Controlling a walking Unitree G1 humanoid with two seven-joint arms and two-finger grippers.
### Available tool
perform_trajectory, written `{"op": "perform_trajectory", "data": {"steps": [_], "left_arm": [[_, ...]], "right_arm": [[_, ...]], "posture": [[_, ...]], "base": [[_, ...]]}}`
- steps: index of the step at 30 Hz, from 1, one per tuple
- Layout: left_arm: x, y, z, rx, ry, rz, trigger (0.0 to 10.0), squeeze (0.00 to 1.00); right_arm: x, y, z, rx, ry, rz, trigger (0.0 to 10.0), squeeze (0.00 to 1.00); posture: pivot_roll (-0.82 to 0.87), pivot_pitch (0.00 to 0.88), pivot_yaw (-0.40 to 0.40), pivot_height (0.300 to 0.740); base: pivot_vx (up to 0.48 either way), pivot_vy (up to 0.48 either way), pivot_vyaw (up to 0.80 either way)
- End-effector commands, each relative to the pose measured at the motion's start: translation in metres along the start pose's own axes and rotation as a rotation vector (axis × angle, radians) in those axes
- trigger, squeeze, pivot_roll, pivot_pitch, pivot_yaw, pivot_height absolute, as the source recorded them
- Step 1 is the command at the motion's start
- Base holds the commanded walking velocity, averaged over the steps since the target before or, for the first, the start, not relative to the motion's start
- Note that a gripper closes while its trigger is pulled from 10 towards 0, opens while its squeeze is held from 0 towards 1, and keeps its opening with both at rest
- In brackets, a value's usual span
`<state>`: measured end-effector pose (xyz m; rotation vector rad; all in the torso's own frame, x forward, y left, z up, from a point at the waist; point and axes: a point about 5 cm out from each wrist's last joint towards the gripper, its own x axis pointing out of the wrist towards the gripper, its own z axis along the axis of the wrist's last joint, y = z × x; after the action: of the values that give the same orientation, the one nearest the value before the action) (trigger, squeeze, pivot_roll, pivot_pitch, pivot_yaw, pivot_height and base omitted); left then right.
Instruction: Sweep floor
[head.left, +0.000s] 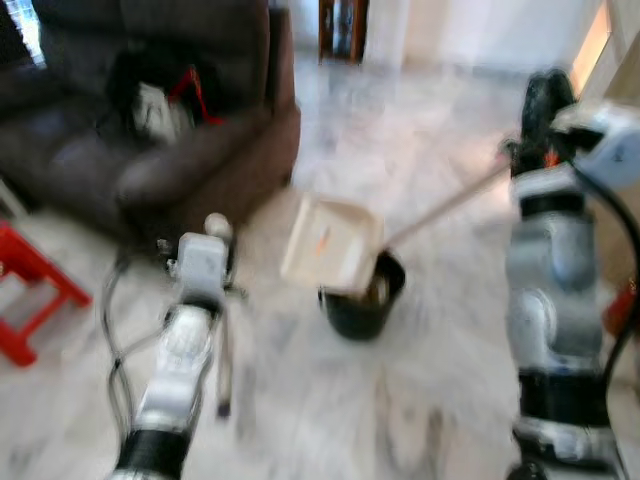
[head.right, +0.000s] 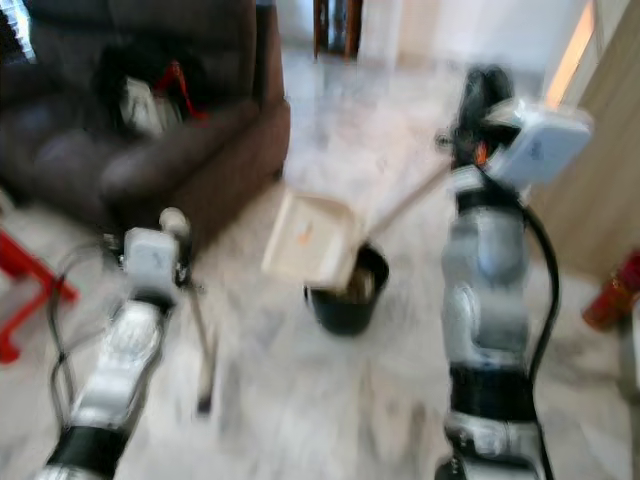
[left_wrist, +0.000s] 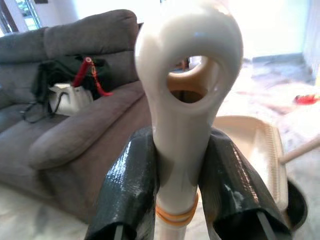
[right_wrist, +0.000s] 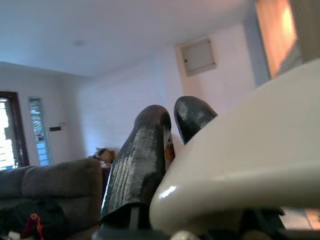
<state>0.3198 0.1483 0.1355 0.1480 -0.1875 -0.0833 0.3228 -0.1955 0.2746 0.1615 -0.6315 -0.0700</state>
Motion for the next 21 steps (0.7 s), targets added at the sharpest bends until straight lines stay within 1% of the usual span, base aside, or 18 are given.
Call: {"op": "perform_trajectory", "data": {"steps": [1,18,21], "left_arm": [[0.0033,0.0090,0.0129,0.025,-0.065,0.019,10.0,0.00],[0.0038,0.0089,0.0134,0.026,-0.070,0.019,10.0,0.00],[0.0034,0.0092,0.0140,0.018,-0.080,0.023,10.0,0.00]], "right_arm": [[0.0047,0.0114,0.0164,0.016,-0.069,0.034,10.0,0.00],[0.0020,0.0136,0.0119,0.023,-0.036,0.037,10.0,0.00],[0.0016,0.0113,0.0106,0.022,-0.023,0.022,10.0,0.00]], "posture": [[-0.09,0.000,0.011,0.740],[-0.09,0.000,0.012,0.740],[-0.09,0.000,0.012,0.740]], "base": [[0.480,0.000,0.00],[0.480,0.000,0.00],[0.480,0.000,0.00]]}}
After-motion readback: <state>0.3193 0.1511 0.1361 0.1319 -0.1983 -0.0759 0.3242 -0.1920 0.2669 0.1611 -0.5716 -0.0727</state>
